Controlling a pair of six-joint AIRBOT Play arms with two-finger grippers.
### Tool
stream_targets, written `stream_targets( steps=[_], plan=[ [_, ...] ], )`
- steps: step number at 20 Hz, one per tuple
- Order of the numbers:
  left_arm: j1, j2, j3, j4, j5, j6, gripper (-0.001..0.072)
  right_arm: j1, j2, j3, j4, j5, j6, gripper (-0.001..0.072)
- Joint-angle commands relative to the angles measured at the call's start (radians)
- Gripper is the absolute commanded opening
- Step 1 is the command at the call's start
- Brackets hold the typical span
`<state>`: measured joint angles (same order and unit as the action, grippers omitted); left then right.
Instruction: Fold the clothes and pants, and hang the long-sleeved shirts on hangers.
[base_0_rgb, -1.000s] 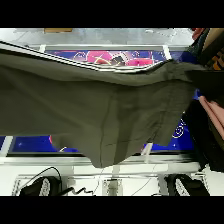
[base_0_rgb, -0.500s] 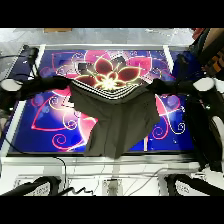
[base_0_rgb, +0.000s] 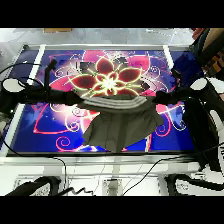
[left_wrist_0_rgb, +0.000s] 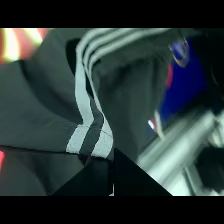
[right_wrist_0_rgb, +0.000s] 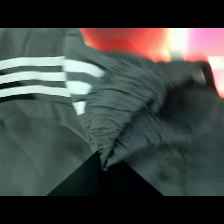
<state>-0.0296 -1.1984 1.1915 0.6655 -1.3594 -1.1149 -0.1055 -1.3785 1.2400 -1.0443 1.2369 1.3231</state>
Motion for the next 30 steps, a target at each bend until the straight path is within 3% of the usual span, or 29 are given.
stream_targets(
  steps=[1, 5, 11, 12, 13, 14, 15, 16, 22, 26, 27, 28, 30],
  plan=[
    [-0.041, 0.016, -0.003, 0.001, -0.317, -0.12, 0.0023, -0.035, -0.003, 0.028, -0.204, 0.31, -0.027, 0.0023],
    [-0.147, 0.014, -0.009, 0.001, -0.377, -0.132, 0.0022, -0.036, -0.004, 0.027, -0.469, 0.372, -0.043, 0.0023],
    [-0.411, -0.012, -0.105, 0.002, -0.316, -0.187, 0.0025, -0.036, -0.005, 0.027, -0.505, 0.357, -0.08, 0.0023],
    [-0.443, -0.024, -0.118, 0.01, -0.298, -0.187, 0.0044, -0.036, -0.005, 0.027, -0.505, 0.349, -0.08, 0.0071],
    [-0.468, -0.037, -0.125, 0.026, -0.289, -0.187, 0.0151, -0.036, -0.005, 0.027, -0.505, 0.343, -0.08, 0.0245],
    [-0.488, -0.055, -0.126, 0.05, -0.284, -0.187, 0.039, -0.036, -0.005, 0.027, -0.505, 0.331, -0.08, 0.0494],
    [-0.5, -0.071, -0.126, 0.068, -0.28, -0.187, 0.0619, -0.036, -0.005, 0.027, -0.504, 0.306, -0.08, 0.0573],
    [-0.505, -0.09, -0.126, 0.076, -0.276, -0.186, 0.0699, -0.036, -0.005, 0.027, -0.504, 0.265, -0.08, 0.0573],
    [-0.494, -0.167, -0.126, 0.113, -0.126, -0.179, 0.07, -0.038, -0.069, 0.027, -0.472, 0.037, -0.051, 0.0572],
    [-0.451, -0.175, -0.126, 0.113, -0.107, -0.179, 0.0699, -0.097, -0.223, 0.081, -0.435, 0.139, -0.096, 0.0545],
    [-0.435, -0.175, -0.126, 0.113, -0.106, -0.179, 0.0699, -0.127, -0.249, 0.103, -0.376, 0.169, -0.139, 0.0533],
    [-0.419, -0.175, -0.126, 0.113, -0.107, -0.179, 0.0699, -0.161, -0.264, 0.119, -0.299, 0.193, -0.176, 0.0461],
    [-0.388, -0.175, -0.126, 0.113, -0.106, -0.179, 0.0699, -0.236, -0.281, 0.135, -0.166, 0.218, -0.201, 0.0446]
  ],
)
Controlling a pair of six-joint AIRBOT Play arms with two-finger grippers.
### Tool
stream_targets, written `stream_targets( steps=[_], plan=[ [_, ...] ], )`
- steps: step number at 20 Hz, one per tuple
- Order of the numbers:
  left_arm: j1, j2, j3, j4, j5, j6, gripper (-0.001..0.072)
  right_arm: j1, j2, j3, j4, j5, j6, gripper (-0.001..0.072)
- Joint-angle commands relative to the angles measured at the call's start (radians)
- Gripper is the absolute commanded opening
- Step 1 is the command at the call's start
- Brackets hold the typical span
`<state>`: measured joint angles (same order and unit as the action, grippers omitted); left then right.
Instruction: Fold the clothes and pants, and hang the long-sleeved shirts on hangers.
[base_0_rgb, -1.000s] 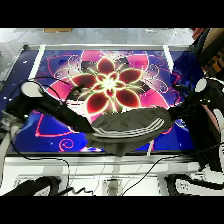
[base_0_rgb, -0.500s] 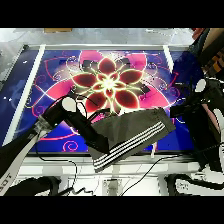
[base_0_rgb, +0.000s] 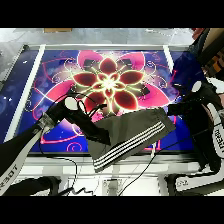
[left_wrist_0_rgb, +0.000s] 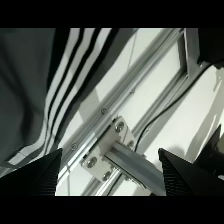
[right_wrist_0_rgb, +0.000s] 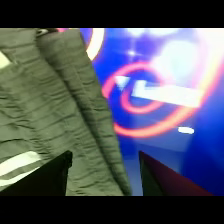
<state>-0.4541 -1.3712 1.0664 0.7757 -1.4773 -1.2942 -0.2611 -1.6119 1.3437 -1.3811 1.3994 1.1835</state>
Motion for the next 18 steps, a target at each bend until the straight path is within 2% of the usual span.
stream_targets(
  steps=[1, 3, 5, 6, 10, 11, 12, 14, 15, 18],
  plan=[
    [0.05, -0.003, 0.0, 0.002, 0.011, 0.0, 0.0699, -0.115, -0.053, 0.032, 0.22, 0.075, -0.07, 0.0445],
    [0.068, -0.003, 0.0, 0.002, 0.012, 0.0, 0.0699, -0.159, -0.062, 0.026, 0.279, 0.087, -0.078, 0.0474],
    [0.072, -0.003, 0.0, 0.001, 0.012, 0.0, 0.0699, -0.169, -0.075, 0.025, 0.25, 0.033, -0.078, 0.0639],
    [0.072, -0.003, 0.0, 0.001, 0.012, 0.0, 0.0699, -0.165, -0.083, 0.025, 0.229, 0.006, -0.072, 0.069],
    [0.071, -0.004, 0.0, -0.002, 0.012, -0.001, 0.0699, -0.134, -0.092, 0.026, 0.204, -0.158, -0.07, 0.0676],
    [0.071, -0.004, 0.0, -0.002, 0.012, 0.0, 0.0699, -0.13, -0.092, 0.031, 0.214, -0.193, -0.04, 0.0676],
    [0.071, -0.004, 0.0, -0.002, 0.012, -0.001, 0.0699, -0.127, -0.092, 0.036, 0.217, -0.209, 0.038, 0.0616],
    [0.071, -0.004, 0.0, -0.002, 0.012, -0.001, 0.0699, -0.127, -0.092, 0.036, 0.219, -0.214, 0.046, 0.041],
    [0.071, -0.004, 0.0, -0.002, 0.012, -0.001, 0.0699, -0.132, -0.092, 0.036, 0.228, -0.208, 0.048, 0.0368],
    [0.071, -0.004, 0.0, -0.002, 0.012, 0.0, 0.0699, -0.144, -0.093, 0.035, 0.315, -0.089, 0.025, 0.0368]
  ],
)
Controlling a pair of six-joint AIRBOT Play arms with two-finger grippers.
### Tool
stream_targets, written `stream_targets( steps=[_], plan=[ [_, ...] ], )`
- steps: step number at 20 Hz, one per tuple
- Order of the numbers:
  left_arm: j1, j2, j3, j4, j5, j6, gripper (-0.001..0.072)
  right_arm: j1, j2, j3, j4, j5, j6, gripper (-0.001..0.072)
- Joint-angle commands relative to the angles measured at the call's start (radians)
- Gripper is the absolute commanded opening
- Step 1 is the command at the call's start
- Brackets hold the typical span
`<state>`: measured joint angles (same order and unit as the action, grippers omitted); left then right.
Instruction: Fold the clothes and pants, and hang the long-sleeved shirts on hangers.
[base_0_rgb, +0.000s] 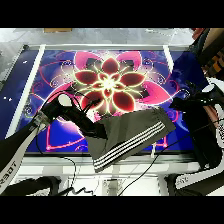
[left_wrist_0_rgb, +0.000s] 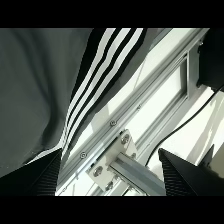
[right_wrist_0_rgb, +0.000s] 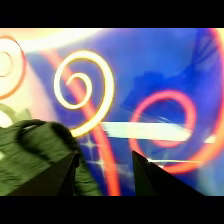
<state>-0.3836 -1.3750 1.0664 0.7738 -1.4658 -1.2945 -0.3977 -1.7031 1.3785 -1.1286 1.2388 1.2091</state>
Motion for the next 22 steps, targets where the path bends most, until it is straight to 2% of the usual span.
stream_targets(
  steps=[1, 3, 4, 5, 6, 8, 11, 13, 15, 19, 22],
  plan=[
    [0.001, 0.0, 0.0, 0.0, 0.001, 0.0, 0.0699, -0.006, -0.003, 0.001, 0.092, 0.141, -0.022, 0.0368],
    [0.001, 0.0, 0.0, 0.0, 0.001, 0.0, 0.0699, 0.0, -0.023, 0.0, 0.149, 0.332, -0.055, 0.037],
    [0.001, 0.0, 0.0, 0.0, 0.001, 0.0, 0.0699, 0.005, -0.03, -0.006, 0.136, 0.351, -0.082, 0.0388],
    [0.001, 0.0, 0.0, 0.0, 0.0, 0.0, 0.0699, 0.009, -0.03, -0.016, 0.117, 0.314, -0.096, 0.0419],
    [0.001, 0.0, 0.0, 0.0, 0.0, 0.0, 0.0699, 0.013, -0.03, -0.023, 0.099, 0.269, -0.116, 0.056],
    [0.001, 0.0, 0.0, 0.0, 0.0, 0.0, 0.0699, 0.026, -0.03, -0.024, 0.075, 0.198, -0.176, 0.06],
    [0.001, 0.0, 0.0, 0.001, 0.001, 0.0, 0.0699, 0.049, -0.03, -0.024, 0.068, 0.164, -0.274, 0.0601],
    [0.001, -0.001, 0.0, 0.0, 0.001, 0.0, 0.0699, 0.074, -0.03, -0.024, 0.001, 0.142, -0.295, 0.0602],
    [0.001, -0.001, 0.0, 0.0, 0.001, 0.0, 0.0699, 0.093, -0.031, -0.025, -0.056, 0.106, -0.294, 0.0602],
    [0.001, -0.001, 0.0, 0.0, 0.001, 0.0, 0.0699, 0.092, -0.031, -0.024, -0.057, 0.069, -0.243, 0.0602],
    [0.001, -0.001, 0.0, 0.0, 0.001, 0.0, 0.0699, 0.093, -0.042, -0.024, -0.045, 0.092, -0.177, 0.06]
  ],
)
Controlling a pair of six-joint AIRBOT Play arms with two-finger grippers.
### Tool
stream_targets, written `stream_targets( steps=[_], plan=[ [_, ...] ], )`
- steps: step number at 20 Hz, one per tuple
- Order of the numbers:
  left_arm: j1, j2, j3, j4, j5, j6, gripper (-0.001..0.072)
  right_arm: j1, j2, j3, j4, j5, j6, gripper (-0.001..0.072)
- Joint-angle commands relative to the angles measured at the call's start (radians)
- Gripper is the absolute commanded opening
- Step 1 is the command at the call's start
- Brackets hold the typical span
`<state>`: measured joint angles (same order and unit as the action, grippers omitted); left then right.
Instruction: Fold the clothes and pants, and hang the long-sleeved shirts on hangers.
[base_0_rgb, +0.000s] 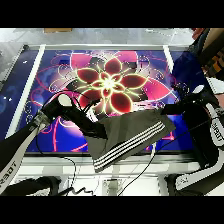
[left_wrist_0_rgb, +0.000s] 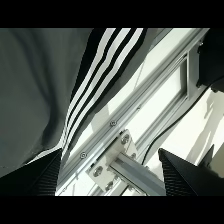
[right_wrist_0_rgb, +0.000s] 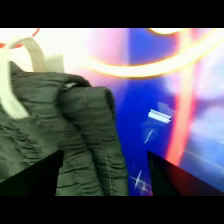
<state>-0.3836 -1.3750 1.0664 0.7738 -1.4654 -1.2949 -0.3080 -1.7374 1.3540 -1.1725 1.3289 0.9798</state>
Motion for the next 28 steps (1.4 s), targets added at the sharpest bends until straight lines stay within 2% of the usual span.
stream_targets(
  steps=[1, 4, 8, 18, 20, 24, 25, 28],
  plan=[
    [0.001, -0.001, 0.0, 0.0, 0.0, 0.0, 0.0699, 0.003, -0.019, 0.0, 0.014, 0.034, 0.06, 0.0601],
    [0.001, -0.001, 0.0, 0.0, 0.0, 0.0, 0.0699, 0.003, -0.067, -0.001, 0.13, 0.173, 0.071, 0.06],
    [0.001, -0.001, 0.0, 0.001, 0.0, 0.001, 0.0699, 0.011, -0.103, -0.05, 0.315, 0.234, 0.077, 0.06],
    [0.034, 0.0, 0.0, 0.027, 0.031, 0.031, 0.0699, 0.323, -0.104, -0.108, 0.38, 0.186, -0.121, 0.0602],
    [0.051, -0.001, 0.0, 0.057, 0.061, 0.031, 0.0699, 0.414, -0.104, -0.108, 0.378, 0.126, -0.158, 0.0601],
    [0.082, 0.0, 0.0, 0.2, 0.147, 0.03, 0.0699, 0.566, -0.103, -0.108, 0.402, 0.008, -0.163, 0.06],
    [0.087, 0.0, 0.0, 0.231, 0.18, 0.03, 0.0699, 0.602, -0.103, -0.107, 0.414, -0.02, -0.163, 0.0523],
    [0.104, 0.0, 0.004, 0.249, 0.256, 0.031, 0.0699, 0.679, -0.093, -0.068, 0.423, -0.034, -0.163, 0.0046]
  ],
)
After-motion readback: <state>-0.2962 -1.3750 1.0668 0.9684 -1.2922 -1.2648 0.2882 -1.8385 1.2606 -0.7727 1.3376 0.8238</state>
